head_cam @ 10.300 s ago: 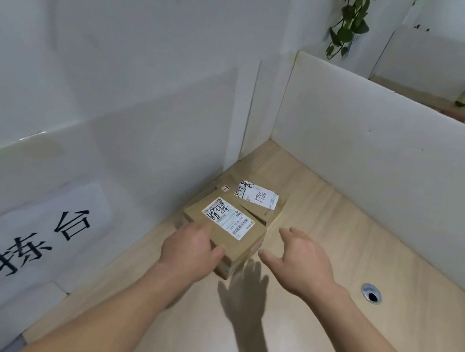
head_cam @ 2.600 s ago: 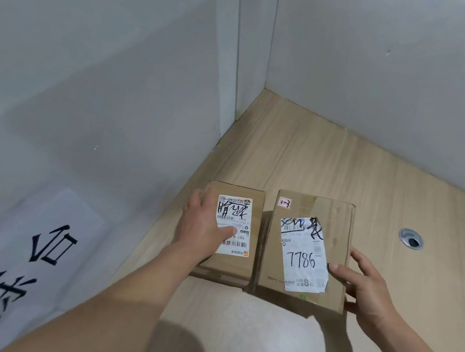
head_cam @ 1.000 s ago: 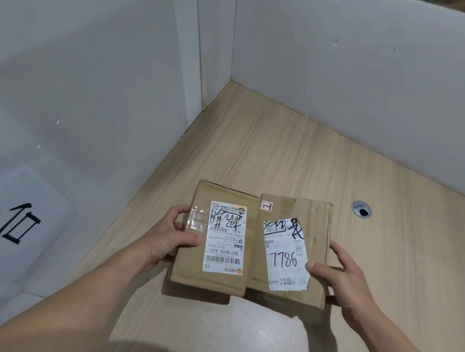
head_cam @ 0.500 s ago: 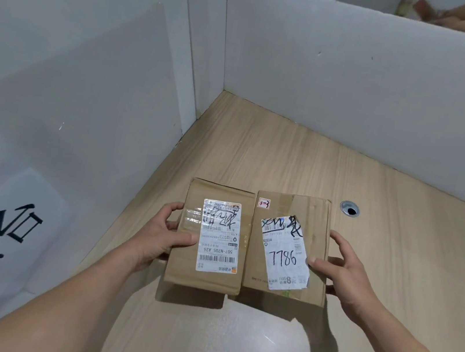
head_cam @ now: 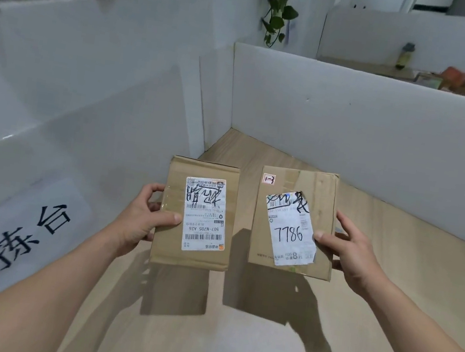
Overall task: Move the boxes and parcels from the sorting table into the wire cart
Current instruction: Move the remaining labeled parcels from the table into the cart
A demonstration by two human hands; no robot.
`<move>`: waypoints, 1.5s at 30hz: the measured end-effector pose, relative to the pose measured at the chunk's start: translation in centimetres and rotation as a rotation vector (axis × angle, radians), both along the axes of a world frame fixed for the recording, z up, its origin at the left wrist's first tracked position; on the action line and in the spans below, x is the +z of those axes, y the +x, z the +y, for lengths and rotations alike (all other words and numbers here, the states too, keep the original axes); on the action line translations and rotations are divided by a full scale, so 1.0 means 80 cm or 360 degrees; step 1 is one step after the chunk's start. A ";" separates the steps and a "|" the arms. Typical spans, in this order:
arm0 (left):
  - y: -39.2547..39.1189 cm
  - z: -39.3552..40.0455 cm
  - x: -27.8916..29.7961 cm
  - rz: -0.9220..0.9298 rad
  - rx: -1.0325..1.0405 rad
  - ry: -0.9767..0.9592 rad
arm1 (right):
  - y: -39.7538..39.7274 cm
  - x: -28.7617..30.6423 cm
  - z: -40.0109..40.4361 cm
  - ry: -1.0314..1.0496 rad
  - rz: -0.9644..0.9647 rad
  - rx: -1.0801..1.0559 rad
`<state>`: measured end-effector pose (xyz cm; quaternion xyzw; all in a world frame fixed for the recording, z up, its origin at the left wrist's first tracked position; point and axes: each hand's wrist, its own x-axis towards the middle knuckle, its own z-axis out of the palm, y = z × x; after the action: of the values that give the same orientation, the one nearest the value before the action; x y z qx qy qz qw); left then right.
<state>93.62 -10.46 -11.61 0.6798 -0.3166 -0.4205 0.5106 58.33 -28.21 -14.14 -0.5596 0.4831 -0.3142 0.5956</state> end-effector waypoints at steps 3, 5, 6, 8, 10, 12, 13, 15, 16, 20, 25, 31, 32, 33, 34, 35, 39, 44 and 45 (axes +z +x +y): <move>-0.021 0.028 0.017 -0.0008 0.0075 -0.0051 | -0.006 0.013 0.005 -0.0037 -0.0010 0.0076; -0.033 0.048 0.026 -0.0009 0.0120 -0.0078 | -0.008 0.023 0.011 -0.0048 -0.0025 0.0137; -0.038 0.058 0.031 -0.0008 0.0136 -0.0088 | -0.009 0.028 0.014 -0.0055 -0.0033 0.0162; -0.046 0.078 0.038 -0.0006 0.0168 -0.0098 | -0.009 0.040 0.023 -0.0075 -0.0046 0.0203; -0.052 0.097 0.045 -0.0010 0.0192 -0.0111 | -0.009 0.052 0.032 -0.0092 -0.0065 0.0237; -0.055 0.114 0.051 -0.0010 0.0205 -0.0129 | -0.007 0.064 0.042 -0.0113 -0.0080 0.0267; -0.056 0.122 0.055 -0.0012 0.0207 -0.0134 | -0.005 0.069 0.047 -0.0121 -0.0085 0.0278; -0.057 0.136 0.060 -0.0016 0.0200 -0.0151 | -0.002 0.080 0.058 -0.0129 -0.0100 0.0294; -0.057 0.142 0.064 -0.0016 0.0192 -0.0168 | 0.000 0.085 0.064 -0.0137 -0.0101 0.0302; -0.060 0.170 0.071 -0.0027 0.0189 -0.0226 | 0.008 0.103 0.086 -0.0170 -0.0073 0.0349; -0.059 0.209 0.067 -0.0020 0.0244 -0.0286 | 0.015 0.112 0.116 -0.0220 -0.0034 0.0422; -0.065 0.252 0.071 0.0016 0.0371 -0.0362 | 0.023 0.121 0.137 -0.0219 -0.0043 0.0505; -0.066 0.259 0.073 0.0011 0.0396 -0.0367 | 0.026 0.121 0.138 -0.0223 -0.0047 0.0524; -0.068 0.267 0.075 0.0002 0.0424 -0.0370 | 0.031 0.122 0.138 -0.0221 -0.0057 0.0543; -0.069 0.275 0.076 -0.0009 0.0456 -0.0371 | 0.037 0.122 0.138 -0.0223 -0.0072 0.0566; -0.070 0.283 0.078 -0.0023 0.0492 -0.0372 | 0.043 0.122 0.137 -0.0222 -0.0089 0.0601; -0.080 0.314 0.083 -0.0093 0.0647 -0.0361 | 0.065 0.118 0.137 -0.0207 -0.0134 0.0744; -0.112 0.352 0.081 -0.0119 0.0872 -0.0344 | 0.083 0.112 0.139 -0.0168 -0.0167 0.0951; -0.120 0.361 0.081 -0.0123 0.0907 -0.0336 | 0.085 0.111 0.140 -0.0157 -0.0176 0.0992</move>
<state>84.01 18.38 -5.14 0.6999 -0.1745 -0.1989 0.6634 65.11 -16.97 -5.29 -0.6909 0.2394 -0.1696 0.6607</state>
